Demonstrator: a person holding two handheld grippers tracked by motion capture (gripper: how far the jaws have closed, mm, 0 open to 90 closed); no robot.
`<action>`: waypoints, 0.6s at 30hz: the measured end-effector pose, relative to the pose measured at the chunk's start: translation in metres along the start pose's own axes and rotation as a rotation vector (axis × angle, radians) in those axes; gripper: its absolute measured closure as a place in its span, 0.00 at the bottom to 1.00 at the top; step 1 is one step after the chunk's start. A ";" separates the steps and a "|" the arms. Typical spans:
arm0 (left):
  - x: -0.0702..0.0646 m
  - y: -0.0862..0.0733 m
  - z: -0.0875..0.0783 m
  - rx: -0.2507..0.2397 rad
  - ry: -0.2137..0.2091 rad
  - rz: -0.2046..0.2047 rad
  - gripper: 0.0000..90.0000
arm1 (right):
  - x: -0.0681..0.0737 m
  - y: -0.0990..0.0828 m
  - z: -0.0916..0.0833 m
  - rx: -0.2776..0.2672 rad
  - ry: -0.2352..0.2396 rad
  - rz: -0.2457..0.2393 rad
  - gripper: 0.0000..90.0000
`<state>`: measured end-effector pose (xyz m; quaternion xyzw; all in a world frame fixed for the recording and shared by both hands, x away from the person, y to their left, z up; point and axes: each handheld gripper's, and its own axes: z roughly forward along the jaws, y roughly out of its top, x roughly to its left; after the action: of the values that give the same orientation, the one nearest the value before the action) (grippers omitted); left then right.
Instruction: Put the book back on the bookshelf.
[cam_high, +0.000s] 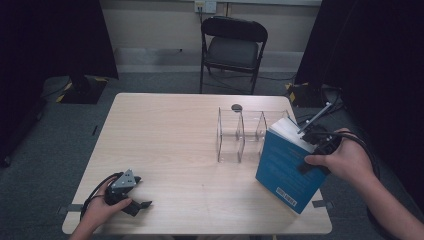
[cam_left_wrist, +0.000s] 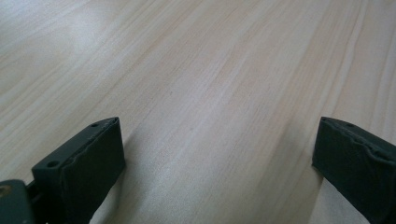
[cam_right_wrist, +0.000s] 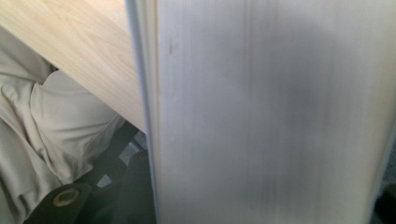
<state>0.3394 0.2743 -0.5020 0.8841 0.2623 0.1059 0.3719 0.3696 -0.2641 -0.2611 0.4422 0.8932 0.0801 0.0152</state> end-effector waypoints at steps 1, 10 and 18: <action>0.000 0.000 0.000 0.000 0.000 0.000 0.02 | -0.002 0.000 -0.001 0.003 -0.001 0.016 0.68; 0.000 0.000 0.000 -0.001 -0.006 0.001 0.02 | -0.021 0.000 -0.003 -0.012 -0.019 0.064 0.68; 0.000 0.000 0.000 0.001 -0.006 0.003 0.01 | -0.032 0.004 -0.004 -0.006 -0.029 0.115 0.68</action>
<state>0.3398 0.2744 -0.5021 0.8850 0.2597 0.1038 0.3723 0.3912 -0.2876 -0.2582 0.4938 0.8658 0.0773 0.0247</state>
